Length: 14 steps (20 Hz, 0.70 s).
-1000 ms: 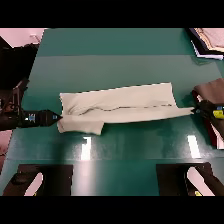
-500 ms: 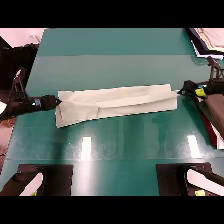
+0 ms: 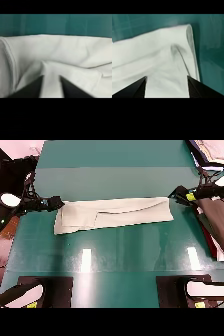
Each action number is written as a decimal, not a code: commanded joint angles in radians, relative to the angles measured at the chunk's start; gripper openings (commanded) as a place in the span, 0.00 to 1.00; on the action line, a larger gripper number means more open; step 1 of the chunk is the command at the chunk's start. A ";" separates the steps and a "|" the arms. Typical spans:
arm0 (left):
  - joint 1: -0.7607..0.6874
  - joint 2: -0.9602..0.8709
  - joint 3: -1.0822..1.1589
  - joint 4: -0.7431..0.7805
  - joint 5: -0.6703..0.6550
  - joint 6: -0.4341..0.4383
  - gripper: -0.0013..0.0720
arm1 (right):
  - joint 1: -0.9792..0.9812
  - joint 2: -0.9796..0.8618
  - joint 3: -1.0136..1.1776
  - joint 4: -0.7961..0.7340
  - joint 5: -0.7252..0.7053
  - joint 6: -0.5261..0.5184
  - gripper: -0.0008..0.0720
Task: Fold the shirts.
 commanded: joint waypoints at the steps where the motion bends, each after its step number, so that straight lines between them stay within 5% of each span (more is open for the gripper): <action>1: 0.002 -0.031 0.029 0.000 0.009 -0.006 0.77 | 0.001 -0.073 0.103 0.070 0.026 -0.029 0.80; 6: 0.001 -0.031 0.125 -0.001 -0.117 -0.006 0.71 | -0.058 -0.156 0.201 0.072 0.231 -0.089 0.80; 8: 0.001 -0.031 0.143 -0.001 -0.184 0.009 0.08 | -0.106 -0.175 0.172 0.074 0.278 -0.119 0.80; 14: 0.001 -0.031 0.144 -0.002 -0.254 0.012 0.06 | -0.185 -0.211 0.015 0.087 0.262 -0.204 0.79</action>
